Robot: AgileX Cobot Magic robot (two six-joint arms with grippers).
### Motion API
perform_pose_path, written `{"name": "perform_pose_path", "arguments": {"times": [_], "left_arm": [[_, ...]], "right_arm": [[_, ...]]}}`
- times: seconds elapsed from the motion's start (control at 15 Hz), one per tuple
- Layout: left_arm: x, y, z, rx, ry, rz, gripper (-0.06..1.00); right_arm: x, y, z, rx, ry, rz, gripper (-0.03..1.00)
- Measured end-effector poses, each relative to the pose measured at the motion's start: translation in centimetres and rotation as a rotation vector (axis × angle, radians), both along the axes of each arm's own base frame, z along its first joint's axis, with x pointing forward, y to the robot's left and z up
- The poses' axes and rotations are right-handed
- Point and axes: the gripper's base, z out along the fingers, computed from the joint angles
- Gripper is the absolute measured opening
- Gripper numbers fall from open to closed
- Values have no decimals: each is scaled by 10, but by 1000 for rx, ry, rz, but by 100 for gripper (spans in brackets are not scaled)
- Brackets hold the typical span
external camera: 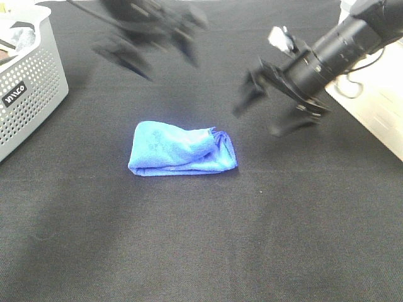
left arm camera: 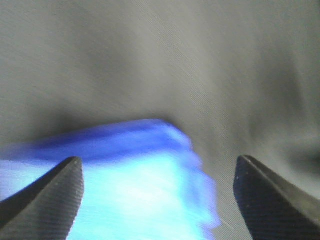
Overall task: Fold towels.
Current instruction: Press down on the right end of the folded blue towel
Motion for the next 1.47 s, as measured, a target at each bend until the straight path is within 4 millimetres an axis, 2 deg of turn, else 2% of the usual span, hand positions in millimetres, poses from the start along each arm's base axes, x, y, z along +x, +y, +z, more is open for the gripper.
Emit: {"name": "perform_pose_path", "arguments": {"times": [0.07, 0.27, 0.33, 0.47, 0.53, 0.6, 0.73, 0.93, 1.13, 1.47], "left_arm": [[6, 26, 8, 31, 1, 41, 78], [13, 64, 6, 82, 56, 96, 78], [16, 76, 5, 91, 65, 117, 78], [16, 77, 5, 91, 65, 120, 78], [16, 78, 5, 93, 64, 121, 78], [16, 78, 5, 93, 62, 121, 78], [16, 77, 5, 88, 62, 121, 78], [16, 77, 5, 95, 57, 105, 78], [16, 77, 5, 97, 57, 101, 78], [15, 78, 5, 107, 70, 84, 78]], "right_arm": [[0, 15, 6, 100, -25, 12, 96], [-10, 64, 17, 257, -72, 66, 96], [-16, 93, 14, 333, -82, 77, 96], [-17, 99, 11, 350, -83, 83, 96], [-18, 115, -4, 391, -65, 90, 96], [-16, 119, -16, 403, -47, 82, 96], [-12, 116, -43, 389, 2, 59, 96], [-1, 92, -66, 358, 40, 2, 96], [8, 66, -70, 284, 14, 20, 96], [6, 44, -68, 291, 56, 84, 96]]}}
